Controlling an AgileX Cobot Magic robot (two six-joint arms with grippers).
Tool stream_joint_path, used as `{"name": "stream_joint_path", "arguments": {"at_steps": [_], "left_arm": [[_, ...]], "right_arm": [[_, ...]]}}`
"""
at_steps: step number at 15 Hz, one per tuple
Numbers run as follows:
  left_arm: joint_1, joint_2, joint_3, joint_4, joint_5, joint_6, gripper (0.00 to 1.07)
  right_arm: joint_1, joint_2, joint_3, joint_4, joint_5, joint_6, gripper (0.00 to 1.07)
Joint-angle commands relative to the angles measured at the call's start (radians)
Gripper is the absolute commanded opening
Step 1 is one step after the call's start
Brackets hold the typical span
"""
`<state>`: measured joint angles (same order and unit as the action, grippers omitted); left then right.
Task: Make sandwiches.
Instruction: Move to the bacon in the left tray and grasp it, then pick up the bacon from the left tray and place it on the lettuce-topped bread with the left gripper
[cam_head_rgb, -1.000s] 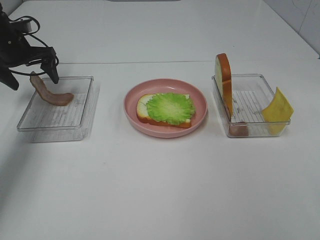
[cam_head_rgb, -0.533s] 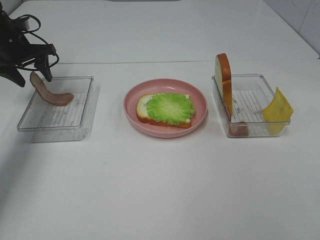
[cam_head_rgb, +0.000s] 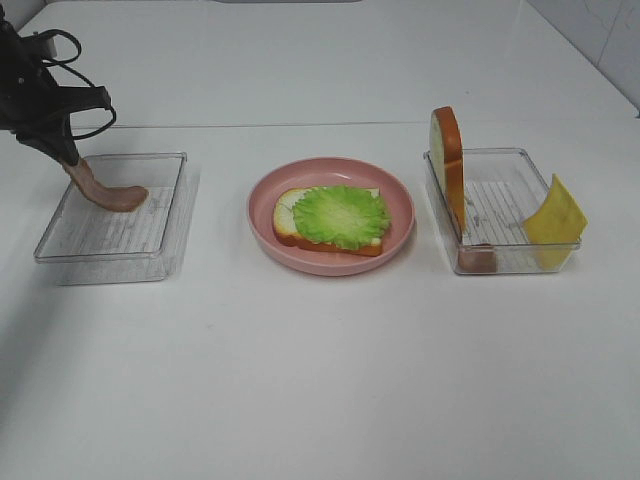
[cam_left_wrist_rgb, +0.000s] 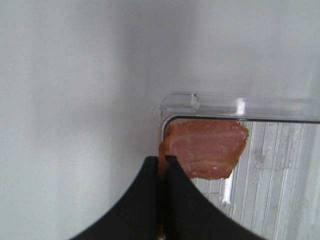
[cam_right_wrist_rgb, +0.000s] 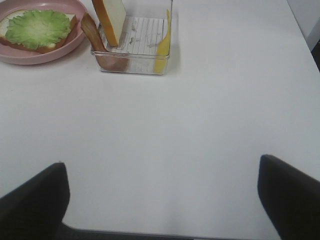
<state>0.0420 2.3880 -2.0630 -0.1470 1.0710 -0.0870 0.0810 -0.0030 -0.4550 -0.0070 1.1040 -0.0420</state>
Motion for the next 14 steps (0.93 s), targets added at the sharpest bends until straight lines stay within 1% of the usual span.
{"name": "stream_joint_path", "arguments": {"at_steps": [1,2,4,5,6,8,9,10,12,13,14], "left_arm": [[-0.008,-0.028,-0.003,-0.022,0.004,-0.007,0.00],[-0.022,-0.045,-0.023,-0.042,0.018,-0.008,0.00],[-0.047,-0.053,-0.076,-0.049,0.046,-0.007,0.00],[-0.068,-0.057,-0.126,-0.051,0.066,-0.007,0.00],[-0.111,-0.077,-0.169,-0.052,0.068,-0.011,0.00],[-0.163,-0.100,-0.191,-0.053,0.045,-0.011,0.00],[-0.199,-0.107,-0.205,-0.054,0.037,-0.011,0.00],[-0.260,-0.108,-0.224,-0.064,0.029,-0.019,0.00],[-0.352,-0.108,-0.225,-0.080,-0.011,-0.021,0.00],[-0.376,-0.108,-0.225,-0.085,-0.023,-0.021,0.00],[-0.439,-0.108,-0.225,-0.119,-0.064,-0.021,0.00]], "right_arm": [[-0.006,-0.030,0.002,0.000,-0.005,-0.007,0.99],[-0.006,-0.030,0.002,0.000,-0.005,-0.007,0.99],[-0.006,-0.030,0.002,0.000,-0.005,-0.007,0.99],[-0.006,-0.030,0.002,0.000,-0.005,-0.007,0.99],[-0.006,-0.030,0.002,0.000,-0.005,-0.007,0.99],[-0.006,-0.030,0.002,0.000,-0.005,-0.007,0.99],[-0.006,-0.030,0.002,0.000,-0.005,-0.007,0.99],[-0.006,-0.030,0.002,0.000,-0.005,-0.007,0.99],[-0.006,-0.030,0.002,0.000,-0.005,-0.007,0.99],[-0.006,-0.030,0.002,0.000,-0.005,-0.007,0.99],[-0.006,-0.030,0.002,0.000,-0.005,-0.007,0.99]]}}
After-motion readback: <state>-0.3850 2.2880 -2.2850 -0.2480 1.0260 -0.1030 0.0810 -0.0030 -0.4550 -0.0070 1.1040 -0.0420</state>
